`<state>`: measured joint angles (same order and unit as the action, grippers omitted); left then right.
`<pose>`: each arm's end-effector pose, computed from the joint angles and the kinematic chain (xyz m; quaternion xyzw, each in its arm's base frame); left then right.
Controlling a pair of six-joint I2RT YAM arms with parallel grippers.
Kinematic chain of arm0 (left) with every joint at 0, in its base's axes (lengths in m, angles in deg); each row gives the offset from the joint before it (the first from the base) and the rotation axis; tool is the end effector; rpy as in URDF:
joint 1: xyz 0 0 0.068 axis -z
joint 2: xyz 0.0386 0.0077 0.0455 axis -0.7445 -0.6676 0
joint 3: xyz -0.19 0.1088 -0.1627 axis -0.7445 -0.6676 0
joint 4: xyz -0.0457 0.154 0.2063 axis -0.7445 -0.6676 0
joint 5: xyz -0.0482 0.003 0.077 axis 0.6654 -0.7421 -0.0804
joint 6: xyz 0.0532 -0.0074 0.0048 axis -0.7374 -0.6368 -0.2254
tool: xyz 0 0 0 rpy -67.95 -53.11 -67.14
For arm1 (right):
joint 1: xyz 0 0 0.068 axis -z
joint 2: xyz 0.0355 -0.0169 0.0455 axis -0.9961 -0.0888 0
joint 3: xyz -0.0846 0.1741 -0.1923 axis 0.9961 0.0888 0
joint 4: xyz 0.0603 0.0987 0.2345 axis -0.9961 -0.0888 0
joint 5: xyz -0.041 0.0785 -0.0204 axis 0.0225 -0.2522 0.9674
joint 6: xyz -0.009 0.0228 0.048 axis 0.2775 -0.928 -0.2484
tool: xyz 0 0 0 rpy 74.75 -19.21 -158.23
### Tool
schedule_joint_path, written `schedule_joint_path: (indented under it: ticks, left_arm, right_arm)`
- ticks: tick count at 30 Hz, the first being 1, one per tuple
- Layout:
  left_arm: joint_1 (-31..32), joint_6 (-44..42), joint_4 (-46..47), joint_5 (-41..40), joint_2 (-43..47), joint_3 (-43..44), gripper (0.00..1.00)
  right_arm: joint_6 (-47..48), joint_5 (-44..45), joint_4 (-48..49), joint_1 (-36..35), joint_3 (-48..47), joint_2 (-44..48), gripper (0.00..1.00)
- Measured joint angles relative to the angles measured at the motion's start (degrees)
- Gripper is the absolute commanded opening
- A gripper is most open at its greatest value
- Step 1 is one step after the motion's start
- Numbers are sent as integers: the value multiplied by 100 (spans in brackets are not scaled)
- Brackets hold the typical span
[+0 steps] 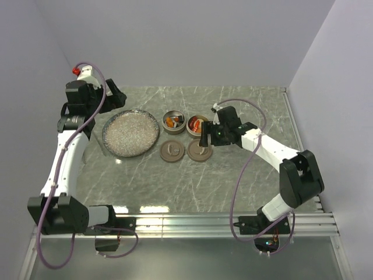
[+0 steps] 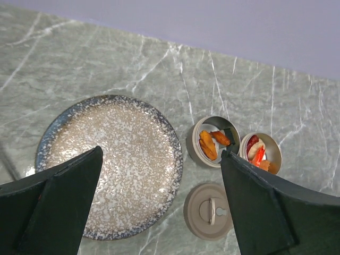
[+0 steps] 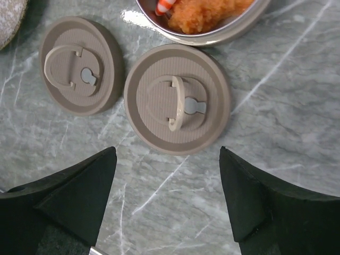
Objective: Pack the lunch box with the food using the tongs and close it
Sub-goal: Pick up the lid of the lunch box with the right arm
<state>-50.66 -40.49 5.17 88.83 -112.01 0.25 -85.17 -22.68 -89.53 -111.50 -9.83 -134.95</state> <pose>0.2940 0.0056 0.3862 -0.0989 0.8168 -0.1670 0.5433 0.2901 0.1531 0.2359 -0.1051 0.9276 0.2179 0.2845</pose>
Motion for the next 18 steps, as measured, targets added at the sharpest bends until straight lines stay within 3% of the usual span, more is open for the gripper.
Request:
schedule_joint_path:
  ticks: [6, 18]
  left_arm:
    - [2, 142, -20, -282, 544, -343, 99]
    - [2, 273, -153, -551, 765, -476, 99]
  right_arm:
    - [2, -17, 131, -144, -164, -435, 78]
    - [70, 2, 190, -205, -638, -1403, 62]
